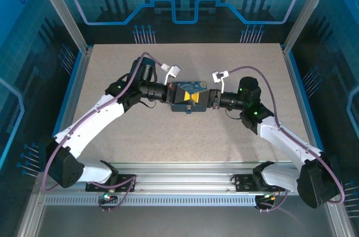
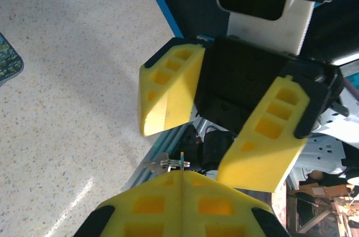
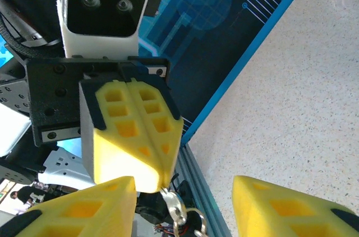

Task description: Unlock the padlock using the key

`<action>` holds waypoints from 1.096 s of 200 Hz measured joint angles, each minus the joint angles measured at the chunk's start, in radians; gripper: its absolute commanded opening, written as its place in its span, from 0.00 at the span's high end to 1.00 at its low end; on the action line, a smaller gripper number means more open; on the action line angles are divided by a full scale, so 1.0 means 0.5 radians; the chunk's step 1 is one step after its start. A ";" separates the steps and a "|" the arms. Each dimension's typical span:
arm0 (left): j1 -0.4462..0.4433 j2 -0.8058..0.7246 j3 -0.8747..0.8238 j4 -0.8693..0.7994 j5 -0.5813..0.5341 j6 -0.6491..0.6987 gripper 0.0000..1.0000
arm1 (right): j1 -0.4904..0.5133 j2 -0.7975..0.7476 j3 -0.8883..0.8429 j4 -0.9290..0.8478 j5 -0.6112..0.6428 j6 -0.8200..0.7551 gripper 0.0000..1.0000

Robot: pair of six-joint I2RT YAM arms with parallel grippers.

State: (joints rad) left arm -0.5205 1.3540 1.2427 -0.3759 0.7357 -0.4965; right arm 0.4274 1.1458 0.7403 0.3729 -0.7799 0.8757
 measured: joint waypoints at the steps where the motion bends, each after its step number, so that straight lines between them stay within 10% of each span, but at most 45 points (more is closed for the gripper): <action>1: 0.000 0.000 0.000 0.000 0.001 0.000 1.00 | 0.000 0.000 0.000 0.002 0.000 0.000 0.55; 156: 0.023 -0.022 0.000 0.031 0.082 -0.008 1.00 | 0.011 -0.055 0.000 0.018 -0.088 -0.040 1.00; 188: 0.041 -0.024 -0.005 0.048 0.076 -0.056 0.46 | 0.022 -0.110 0.033 -0.179 -0.063 -0.182 1.00; 219: 0.150 -0.088 -0.108 0.133 -0.012 -0.167 0.37 | 0.073 -0.177 0.195 -0.608 0.122 -0.476 1.00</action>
State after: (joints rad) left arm -0.4454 1.3102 1.1885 -0.3096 0.7296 -0.5800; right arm 0.4641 1.0573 0.8379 0.0689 -0.7189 0.6376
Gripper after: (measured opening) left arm 0.621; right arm 0.063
